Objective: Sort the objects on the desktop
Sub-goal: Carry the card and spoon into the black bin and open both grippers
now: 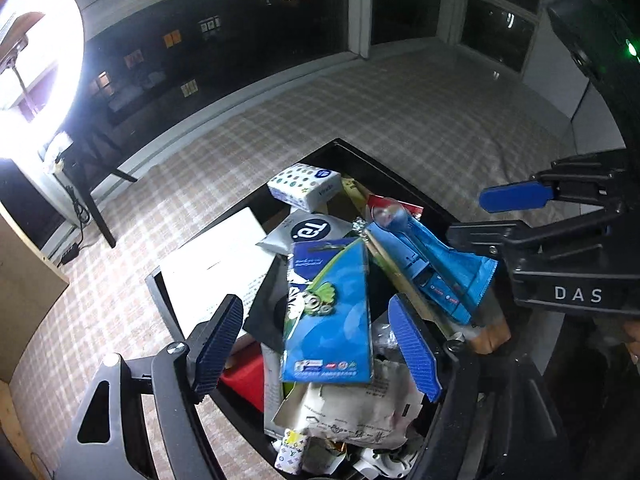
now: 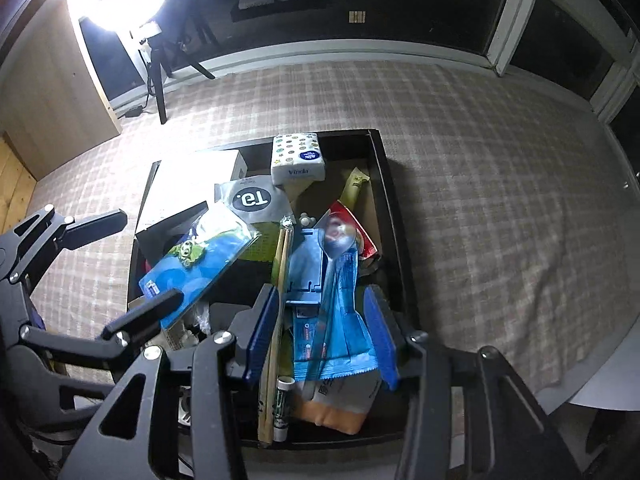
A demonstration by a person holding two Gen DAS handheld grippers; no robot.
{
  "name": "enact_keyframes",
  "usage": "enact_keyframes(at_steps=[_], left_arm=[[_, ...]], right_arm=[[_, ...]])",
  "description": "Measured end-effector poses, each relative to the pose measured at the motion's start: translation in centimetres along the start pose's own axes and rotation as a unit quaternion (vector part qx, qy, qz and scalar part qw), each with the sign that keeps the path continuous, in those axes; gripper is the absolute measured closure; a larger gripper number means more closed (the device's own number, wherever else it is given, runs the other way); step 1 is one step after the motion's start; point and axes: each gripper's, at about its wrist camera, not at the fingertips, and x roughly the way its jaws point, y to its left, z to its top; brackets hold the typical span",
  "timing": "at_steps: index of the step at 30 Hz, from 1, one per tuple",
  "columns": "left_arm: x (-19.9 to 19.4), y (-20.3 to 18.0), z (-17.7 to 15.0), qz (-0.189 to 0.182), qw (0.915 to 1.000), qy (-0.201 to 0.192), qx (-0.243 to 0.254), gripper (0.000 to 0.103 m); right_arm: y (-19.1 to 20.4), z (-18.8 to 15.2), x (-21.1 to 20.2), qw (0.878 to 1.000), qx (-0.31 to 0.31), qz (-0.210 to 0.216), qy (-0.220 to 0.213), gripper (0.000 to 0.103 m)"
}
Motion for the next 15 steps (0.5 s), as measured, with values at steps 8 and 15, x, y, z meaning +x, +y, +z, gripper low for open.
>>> enact_keyframes(at_steps=[8,15], left_arm=[[-1.3,2.3,-1.8,0.010,0.9998,0.000,-0.019,0.030],[-3.6,5.2,-4.7,0.027,0.9988,0.000,-0.042,0.030]], right_arm=[[1.8,-0.6,-0.6,1.000,0.003,0.002,-0.008,0.053],[6.6,-1.3,-1.1,1.000,-0.019,0.012,-0.020,0.046]])
